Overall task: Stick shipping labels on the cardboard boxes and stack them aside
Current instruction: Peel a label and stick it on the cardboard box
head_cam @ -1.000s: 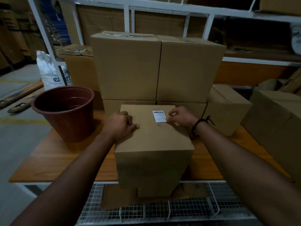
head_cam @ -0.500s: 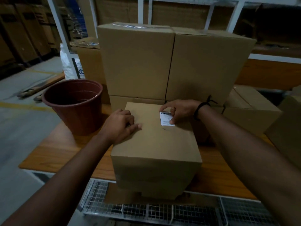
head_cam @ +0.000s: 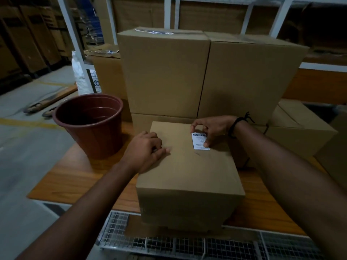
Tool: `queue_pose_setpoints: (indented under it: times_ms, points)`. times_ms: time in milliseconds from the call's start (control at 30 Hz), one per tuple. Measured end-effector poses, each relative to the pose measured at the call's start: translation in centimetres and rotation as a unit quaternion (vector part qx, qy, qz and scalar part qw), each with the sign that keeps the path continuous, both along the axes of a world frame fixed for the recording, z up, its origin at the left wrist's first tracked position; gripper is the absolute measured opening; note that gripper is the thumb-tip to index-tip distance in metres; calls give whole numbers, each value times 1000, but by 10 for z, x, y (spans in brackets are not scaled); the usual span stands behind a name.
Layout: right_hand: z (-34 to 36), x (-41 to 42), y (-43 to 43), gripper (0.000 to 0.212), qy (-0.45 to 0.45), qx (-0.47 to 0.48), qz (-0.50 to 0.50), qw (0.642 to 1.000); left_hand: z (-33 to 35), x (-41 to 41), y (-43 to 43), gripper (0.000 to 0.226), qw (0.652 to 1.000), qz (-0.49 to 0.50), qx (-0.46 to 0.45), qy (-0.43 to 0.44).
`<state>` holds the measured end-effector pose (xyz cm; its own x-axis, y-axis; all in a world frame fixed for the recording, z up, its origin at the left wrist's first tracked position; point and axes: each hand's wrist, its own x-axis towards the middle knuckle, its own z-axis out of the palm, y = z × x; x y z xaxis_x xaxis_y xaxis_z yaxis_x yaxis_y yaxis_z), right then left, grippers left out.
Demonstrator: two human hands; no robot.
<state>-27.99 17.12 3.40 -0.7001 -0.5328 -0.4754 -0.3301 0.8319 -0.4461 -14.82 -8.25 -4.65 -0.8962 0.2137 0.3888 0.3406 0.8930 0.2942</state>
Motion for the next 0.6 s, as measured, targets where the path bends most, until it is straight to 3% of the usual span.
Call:
queue_pose_setpoints:
  times_ms: [133,267,433,600]
  points:
    - [-11,9,10,74,63,-50,-35,996,-1,0,-1,38,1000,1,17,-1]
    - [-29,23,22,58,137,-83,-149,976,-2,0,1,39,999,2,43,-1]
    - [-26,25,20,49,69,-132,-223,963,-3,0,-1,31,998,-4,69,-6]
    - [-23,34,10,36,61,-153,-275,947,-2,0,0,34,998,-1,56,-5]
